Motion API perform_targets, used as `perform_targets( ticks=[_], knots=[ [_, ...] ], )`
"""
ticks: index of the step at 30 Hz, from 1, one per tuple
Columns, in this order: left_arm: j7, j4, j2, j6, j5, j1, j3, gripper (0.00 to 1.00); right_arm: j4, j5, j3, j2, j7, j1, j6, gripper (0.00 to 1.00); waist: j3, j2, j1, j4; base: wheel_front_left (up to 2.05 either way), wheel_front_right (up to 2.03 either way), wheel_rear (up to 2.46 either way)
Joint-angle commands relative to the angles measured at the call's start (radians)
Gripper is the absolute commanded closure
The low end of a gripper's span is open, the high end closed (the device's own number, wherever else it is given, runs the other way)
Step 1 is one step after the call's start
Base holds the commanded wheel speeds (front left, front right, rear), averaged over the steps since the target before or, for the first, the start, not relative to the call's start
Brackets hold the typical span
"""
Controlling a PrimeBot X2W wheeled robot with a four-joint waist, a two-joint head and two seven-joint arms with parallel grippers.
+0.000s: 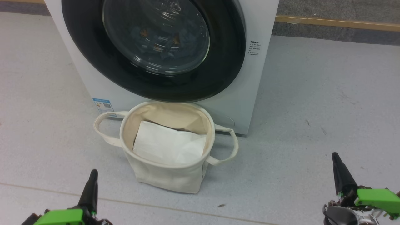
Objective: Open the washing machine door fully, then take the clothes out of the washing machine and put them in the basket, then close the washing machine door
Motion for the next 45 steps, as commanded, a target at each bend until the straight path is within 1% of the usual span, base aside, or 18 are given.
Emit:
perform_targets(
  ticks=[1,45],
  knots=[
    [0.008,-0.039,0.006,-0.007,-0.003,-0.026,0.033,1.0,-0.04,0.006,0.02,-0.006,0.007,-0.015,0.0,1.0,0.0,0.0,0.0,0.0,0.0,0.0,0.0],
    [0.008,-0.039,0.006,-0.007,-0.003,-0.026,0.033,1.0,-0.04,0.006,0.02,-0.006,0.007,-0.015,0.0,1.0,0.0,0.0,0.0,0.0,0.0,0.0,0.0]
  ],
)
